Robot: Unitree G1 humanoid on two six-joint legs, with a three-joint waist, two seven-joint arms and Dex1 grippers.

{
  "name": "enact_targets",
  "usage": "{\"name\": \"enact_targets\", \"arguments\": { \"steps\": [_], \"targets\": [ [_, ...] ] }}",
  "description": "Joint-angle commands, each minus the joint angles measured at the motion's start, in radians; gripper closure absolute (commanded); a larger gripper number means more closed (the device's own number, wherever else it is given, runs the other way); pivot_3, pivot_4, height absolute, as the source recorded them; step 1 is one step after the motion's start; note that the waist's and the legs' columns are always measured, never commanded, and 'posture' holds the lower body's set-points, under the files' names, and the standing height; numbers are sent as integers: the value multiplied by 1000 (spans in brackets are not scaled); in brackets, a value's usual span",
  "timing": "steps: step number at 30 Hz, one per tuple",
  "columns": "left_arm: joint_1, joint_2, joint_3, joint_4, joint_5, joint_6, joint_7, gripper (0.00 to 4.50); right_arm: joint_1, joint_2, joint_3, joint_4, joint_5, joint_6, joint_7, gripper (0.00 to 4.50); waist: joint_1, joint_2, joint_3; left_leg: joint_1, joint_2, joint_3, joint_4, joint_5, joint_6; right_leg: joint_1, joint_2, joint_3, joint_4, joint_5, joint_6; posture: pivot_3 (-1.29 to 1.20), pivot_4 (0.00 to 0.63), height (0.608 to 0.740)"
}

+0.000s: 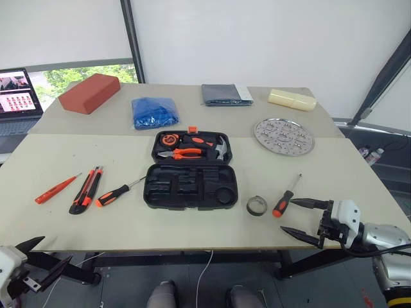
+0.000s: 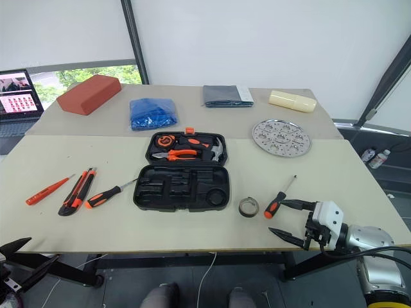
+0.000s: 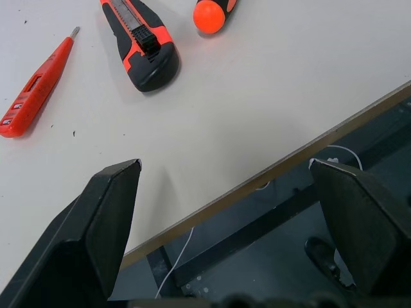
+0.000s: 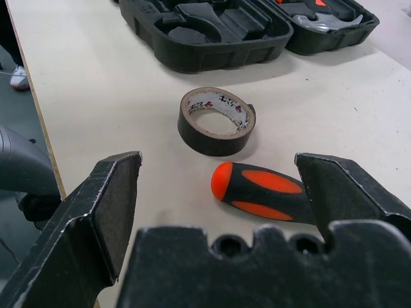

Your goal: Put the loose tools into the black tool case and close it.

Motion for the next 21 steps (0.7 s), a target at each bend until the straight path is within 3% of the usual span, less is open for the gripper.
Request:
{"name": "enact_targets", "arguments": {
  "steps": [1,3,7,8,10,15,21],
  "targets": [
    [10,-14,57,-66,-137,116,39,0,-39,19,-1,-64,74,54,-1,48,0,0,0,0,0,0,0,0,0,0,0,0,0,0,0,0,150,740],
    [24,-67,120,-116,-294,237,82,0,-81,67,11,-158,172,144,-26,48,-8,0,0,0,0,0,0,0,0,0,0,0,0,0,0,0,150,740],
    [52,-111,161,-137,-371,340,131,0,-126,126,14,-243,194,186,-82,48,-22,0,0,1,2,-1,0,0,0,3,1,-1,4,0,0,0,150,740],
    [70,-114,183,-148,-452,429,158,0,-142,140,18,-267,198,183,-89,48,-21,0,-1,1,2,-1,0,0,0,3,1,-1,4,0,0,0,150,740],
    [108,-66,205,-177,-529,568,165,0,-182,152,30,-300,203,194,-101,48,-23,-3,-1,1,2,-1,1,0,0,0,1,-3,3,0,0,0,150,740],
    [9,111,177,-214,-503,647,166,0,-212,150,42,-292,190,208,-91,48,5,-3,-1,1,2,-2,1,0,0,0,-1,-6,2,1,-2,0,150,740],
    [-305,354,-94,-138,-415,799,202,0,-247,153,67,-261,166,199,-82,48,15,-1,-1,0,1,0,1,0,0,0,-2,-6,1,3,-5,0,150,740]
  ]
}}
